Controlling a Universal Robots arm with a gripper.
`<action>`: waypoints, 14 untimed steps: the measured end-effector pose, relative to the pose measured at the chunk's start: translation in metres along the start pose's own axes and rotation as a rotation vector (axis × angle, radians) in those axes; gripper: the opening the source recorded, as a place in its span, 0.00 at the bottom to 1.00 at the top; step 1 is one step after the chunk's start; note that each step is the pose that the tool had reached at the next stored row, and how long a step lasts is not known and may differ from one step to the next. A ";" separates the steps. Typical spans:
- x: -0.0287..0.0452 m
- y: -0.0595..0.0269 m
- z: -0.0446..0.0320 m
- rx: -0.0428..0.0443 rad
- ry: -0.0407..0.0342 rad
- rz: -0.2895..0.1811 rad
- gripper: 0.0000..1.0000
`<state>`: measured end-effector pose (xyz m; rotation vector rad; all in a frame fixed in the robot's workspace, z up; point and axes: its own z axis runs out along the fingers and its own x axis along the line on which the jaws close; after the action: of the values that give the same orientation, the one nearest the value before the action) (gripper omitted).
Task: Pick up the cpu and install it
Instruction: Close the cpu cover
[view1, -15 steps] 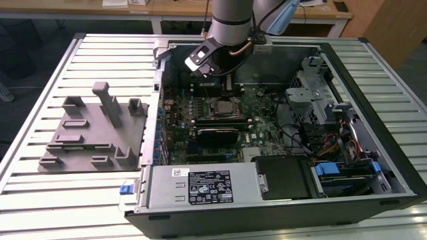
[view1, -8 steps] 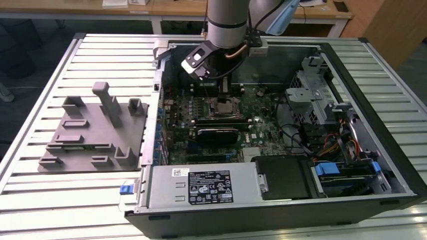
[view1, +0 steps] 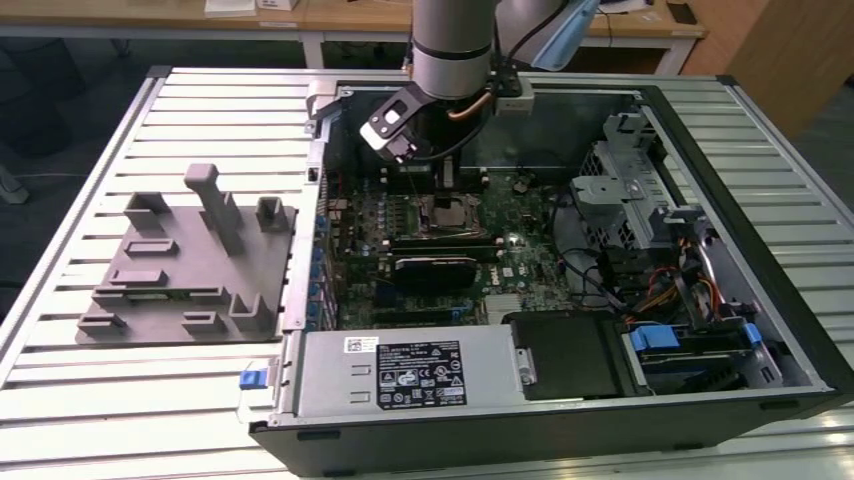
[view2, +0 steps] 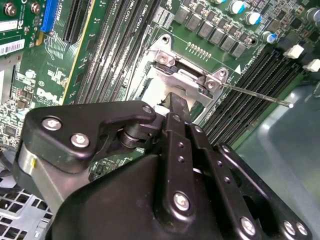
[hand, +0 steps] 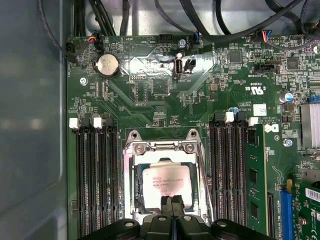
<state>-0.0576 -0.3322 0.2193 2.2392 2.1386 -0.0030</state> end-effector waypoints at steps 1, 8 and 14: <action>0.0000 0.0000 0.0000 0.0000 0.0001 0.000 0.11; 0.0000 -0.0002 0.0001 -0.0021 0.0016 -0.062 0.11; 0.0000 -0.0002 0.0001 -0.0057 0.0002 -0.171 0.11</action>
<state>-0.0578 -0.3322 0.2192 2.0456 2.3196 -0.0026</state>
